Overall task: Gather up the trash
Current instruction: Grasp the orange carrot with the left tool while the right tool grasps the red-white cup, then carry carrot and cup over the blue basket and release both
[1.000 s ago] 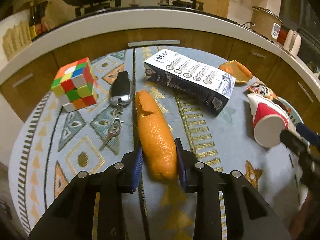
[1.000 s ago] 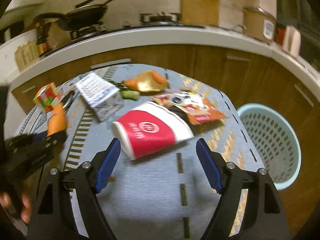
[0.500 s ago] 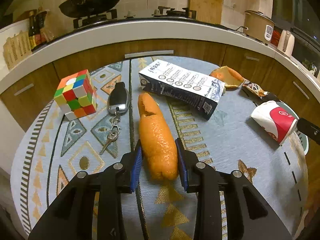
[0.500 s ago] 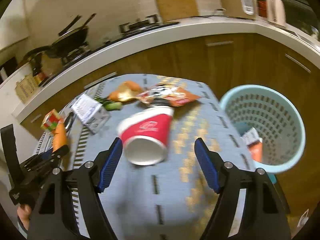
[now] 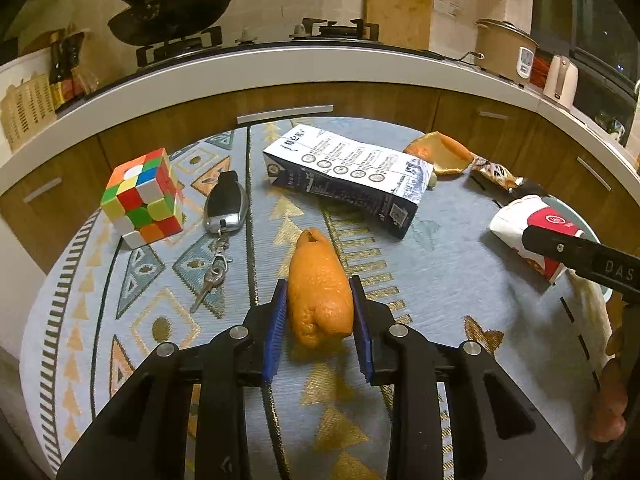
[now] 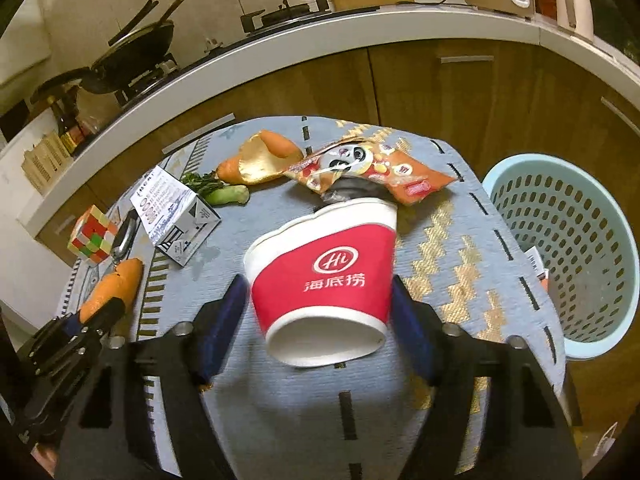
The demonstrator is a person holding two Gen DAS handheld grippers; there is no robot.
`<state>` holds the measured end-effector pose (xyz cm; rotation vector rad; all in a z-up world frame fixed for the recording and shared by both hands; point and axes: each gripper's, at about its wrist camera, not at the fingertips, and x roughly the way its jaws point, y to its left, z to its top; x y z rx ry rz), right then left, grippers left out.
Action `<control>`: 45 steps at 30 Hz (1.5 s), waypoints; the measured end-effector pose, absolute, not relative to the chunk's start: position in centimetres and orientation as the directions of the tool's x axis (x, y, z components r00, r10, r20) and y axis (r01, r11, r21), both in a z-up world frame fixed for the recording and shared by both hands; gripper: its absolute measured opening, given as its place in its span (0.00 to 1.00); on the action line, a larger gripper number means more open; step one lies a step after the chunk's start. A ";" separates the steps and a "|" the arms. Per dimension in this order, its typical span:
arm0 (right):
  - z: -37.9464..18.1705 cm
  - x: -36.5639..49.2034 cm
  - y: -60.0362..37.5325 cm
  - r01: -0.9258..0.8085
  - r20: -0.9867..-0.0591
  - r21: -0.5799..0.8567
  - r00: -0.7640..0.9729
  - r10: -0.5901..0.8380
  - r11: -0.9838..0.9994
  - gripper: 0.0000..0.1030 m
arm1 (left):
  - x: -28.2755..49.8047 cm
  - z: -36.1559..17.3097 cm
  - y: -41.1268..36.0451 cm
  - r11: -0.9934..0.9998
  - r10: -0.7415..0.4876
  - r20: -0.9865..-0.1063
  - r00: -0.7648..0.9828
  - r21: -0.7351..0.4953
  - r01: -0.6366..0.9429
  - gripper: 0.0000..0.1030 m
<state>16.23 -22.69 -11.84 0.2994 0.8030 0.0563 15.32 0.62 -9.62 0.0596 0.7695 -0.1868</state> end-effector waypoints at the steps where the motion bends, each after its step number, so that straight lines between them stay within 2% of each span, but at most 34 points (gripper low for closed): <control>1: -11.8 16.1 -22.7 0.059 -0.696 0.291 0.698 0.169 0.955 0.63 | 15.3 -9.6 0.6 0.981 -0.148 -0.695 0.704 -0.014 0.192 0.26; 4: -11.1 15.2 -22.7 0.039 -0.665 0.298 0.725 0.178 0.954 0.63 | 15.3 -9.4 0.7 0.977 -0.177 -0.699 0.693 -0.042 0.207 0.25; 7: -10.0 14.0 -22.5 0.009 -0.642 0.286 0.744 0.184 0.958 0.63 | 14.7 -8.1 1.1 0.952 -0.299 -0.681 0.669 -0.166 0.256 0.24; 14: -5.4 11.1 -24.9 -0.004 -0.542 0.274 0.825 0.158 0.962 0.63 | 12.6 -3.8 -2.4 0.925 -0.358 -0.600 0.716 -0.124 0.359 0.24; 22: -2.6 9.3 -32.4 0.118 -0.501 0.256 0.865 0.028 0.959 0.63 | 13.4 -1.7 -10.2 0.877 -0.419 -0.594 0.687 -0.069 0.475 0.24; 30: -4.5 8.9 -40.6 0.256 -0.542 0.295 0.838 -0.059 0.920 0.63 | 14.6 -1.7 -20.0 0.808 -0.470 -0.615 0.633 -0.012 0.589 0.25; 33: -5.7 9.3 -42.4 0.295 -0.572 0.267 0.815 -0.095 0.917 0.63 | 15.2 -2.5 -23.6 0.783 -0.482 -0.635 0.604 -0.003 0.622 0.25; 37: -7.2 9.9 -44.3 0.348 -0.615 0.251 0.778 -0.128 0.903 0.63 | 16.3 -4.0 -27.2 0.755 -0.500 -0.667 0.553 -0.021 0.656 0.25; 41: -10.4 11.4 -47.3 0.421 -0.718 0.248 0.685 -0.127 0.873 0.63 | 17.8 -5.7 -30.2 0.732 -0.510 -0.704 0.494 -0.054 0.679 0.25; 45: -12.0 12.2 -48.8 0.446 -0.747 0.257 0.655 -0.117 0.857 0.64 | 18.9 -7.4 -32.1 0.716 -0.517 -0.731 0.445 -0.084 0.693 0.26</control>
